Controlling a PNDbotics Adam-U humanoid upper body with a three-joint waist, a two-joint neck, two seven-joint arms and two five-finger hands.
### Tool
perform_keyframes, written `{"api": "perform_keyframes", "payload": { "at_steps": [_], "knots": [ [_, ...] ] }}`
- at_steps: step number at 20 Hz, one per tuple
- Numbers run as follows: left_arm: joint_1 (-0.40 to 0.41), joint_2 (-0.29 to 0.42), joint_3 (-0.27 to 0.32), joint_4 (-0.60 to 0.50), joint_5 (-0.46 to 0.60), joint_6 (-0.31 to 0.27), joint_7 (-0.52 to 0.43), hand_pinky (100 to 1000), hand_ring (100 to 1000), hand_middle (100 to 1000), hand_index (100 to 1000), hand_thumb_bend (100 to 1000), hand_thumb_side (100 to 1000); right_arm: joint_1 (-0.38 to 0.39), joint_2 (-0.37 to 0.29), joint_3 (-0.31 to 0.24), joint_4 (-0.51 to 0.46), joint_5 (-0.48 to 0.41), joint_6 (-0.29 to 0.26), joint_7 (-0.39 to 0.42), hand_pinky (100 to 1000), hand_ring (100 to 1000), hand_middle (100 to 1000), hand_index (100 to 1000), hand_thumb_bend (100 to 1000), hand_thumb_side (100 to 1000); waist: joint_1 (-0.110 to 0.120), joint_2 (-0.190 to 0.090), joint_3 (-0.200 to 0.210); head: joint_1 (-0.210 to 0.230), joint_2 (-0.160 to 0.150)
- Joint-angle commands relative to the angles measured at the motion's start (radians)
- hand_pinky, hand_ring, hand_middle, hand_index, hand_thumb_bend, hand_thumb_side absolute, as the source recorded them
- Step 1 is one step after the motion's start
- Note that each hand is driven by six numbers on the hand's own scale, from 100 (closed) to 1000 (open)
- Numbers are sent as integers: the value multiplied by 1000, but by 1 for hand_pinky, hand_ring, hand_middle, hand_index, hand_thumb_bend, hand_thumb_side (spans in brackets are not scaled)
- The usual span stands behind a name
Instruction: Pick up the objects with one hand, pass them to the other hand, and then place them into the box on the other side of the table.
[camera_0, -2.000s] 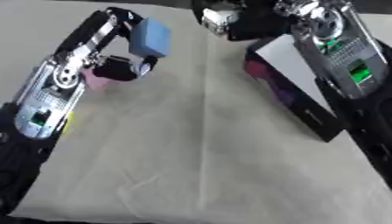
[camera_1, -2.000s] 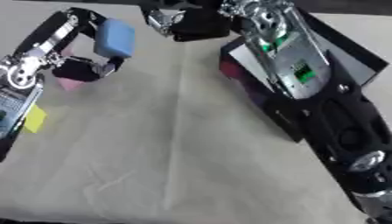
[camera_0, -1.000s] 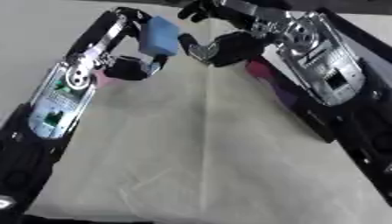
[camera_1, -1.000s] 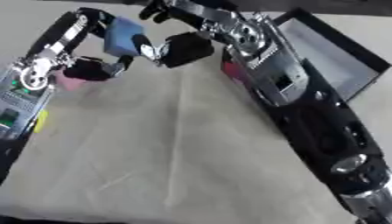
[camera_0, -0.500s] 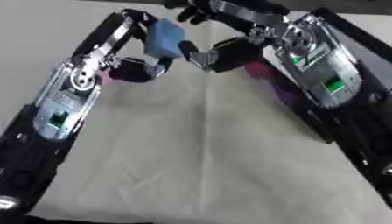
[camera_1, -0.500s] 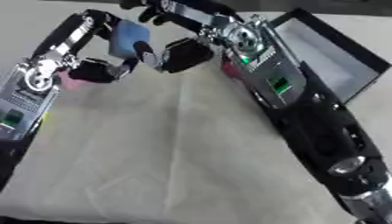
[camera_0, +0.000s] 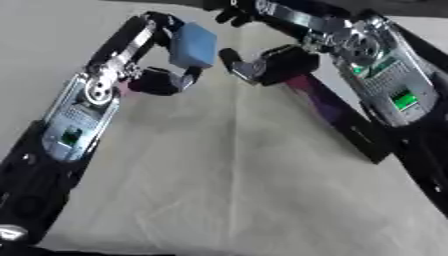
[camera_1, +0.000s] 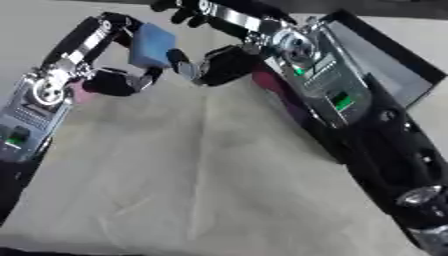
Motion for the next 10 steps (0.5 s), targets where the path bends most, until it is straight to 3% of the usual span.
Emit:
{"api": "perform_keyframes", "payload": {
  "at_steps": [1, 10],
  "knots": [
    [-21, 1, 6, -21, 1, 6, 4, 743, 563, 597, 542, 100, 100, -16, -14, -7, -20, 17, 0, -10, 899, 909, 962, 940, 100, 279, -10, -28, 1, -2, 3],
    [-26, -13, 0, -24, 11, 13, 5, 735, 558, 591, 539, 100, 100, -15, -5, 7, -3, 67, -3, -3, 897, 902, 942, 922, 100, 310, -11, -27, 3, -5, 4]
  ]
}}
